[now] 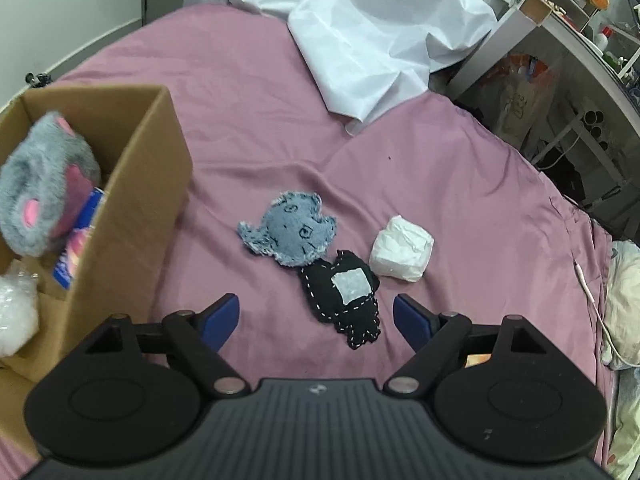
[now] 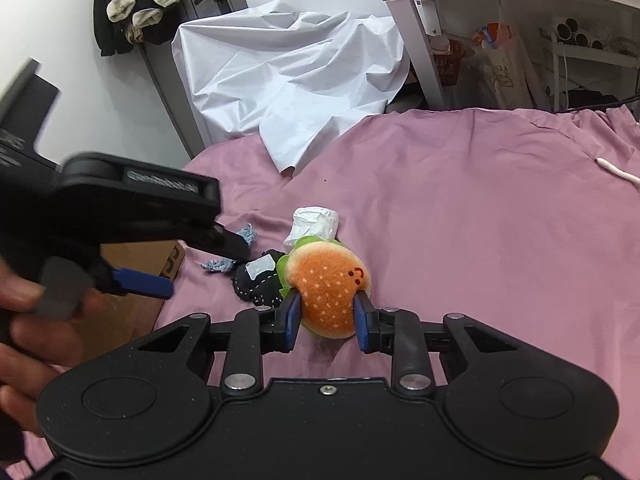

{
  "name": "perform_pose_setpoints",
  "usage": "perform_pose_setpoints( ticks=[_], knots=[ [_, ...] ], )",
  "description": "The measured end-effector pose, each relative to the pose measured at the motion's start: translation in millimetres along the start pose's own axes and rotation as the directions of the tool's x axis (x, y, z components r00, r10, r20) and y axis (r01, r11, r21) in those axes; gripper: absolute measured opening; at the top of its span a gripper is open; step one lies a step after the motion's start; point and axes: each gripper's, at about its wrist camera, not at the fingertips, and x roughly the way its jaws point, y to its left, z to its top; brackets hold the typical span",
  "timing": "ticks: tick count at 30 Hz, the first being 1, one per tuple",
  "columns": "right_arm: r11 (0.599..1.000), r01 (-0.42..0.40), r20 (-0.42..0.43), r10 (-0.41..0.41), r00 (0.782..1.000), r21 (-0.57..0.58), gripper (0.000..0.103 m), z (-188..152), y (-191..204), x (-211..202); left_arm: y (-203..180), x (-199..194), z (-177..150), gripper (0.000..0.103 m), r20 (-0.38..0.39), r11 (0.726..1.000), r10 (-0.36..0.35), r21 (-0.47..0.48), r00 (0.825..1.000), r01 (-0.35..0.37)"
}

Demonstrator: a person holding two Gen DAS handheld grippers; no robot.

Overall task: Organize soft objects
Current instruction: 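Grasp the black stitched plush with the left tool while the right tool holds the burger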

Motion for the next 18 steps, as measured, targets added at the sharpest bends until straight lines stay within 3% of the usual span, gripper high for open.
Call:
perform_pose_setpoints(
  ticks=[6,10,13,16,18],
  knots=[
    [0.999,0.017,-0.012,-0.017,1.000,-0.033,0.027,0.2,0.4,-1.1,3.9,19.1,0.3,0.083,-0.023,1.000,-0.021,0.002,1.000,0.021],
    [0.999,0.018,-0.022,-0.019,1.000,-0.048,0.027,0.6,0.6,0.2,7.2,34.2,0.1,0.081,-0.081,0.998,-0.060,-0.036,0.995,0.057],
    [0.999,0.019,-0.030,-0.020,0.999,-0.051,0.027,0.7,-0.3,1.8,5.5,36.4,1.0,0.075,-0.059,0.999,-0.050,-0.019,0.997,0.049],
    [0.999,0.022,-0.035,-0.024,0.999,-0.049,0.027,-0.1,0.8,3.7,8.8,37.0,4.0,0.054,-0.057,0.998,-0.052,-0.046,0.997,0.050],
    [0.998,0.025,-0.037,-0.027,0.999,-0.052,0.027,-0.1,2.1,4.8,10.9,36.5,6.0,0.030,-0.063,0.994,-0.088,-0.063,0.994,0.084]
  ],
)
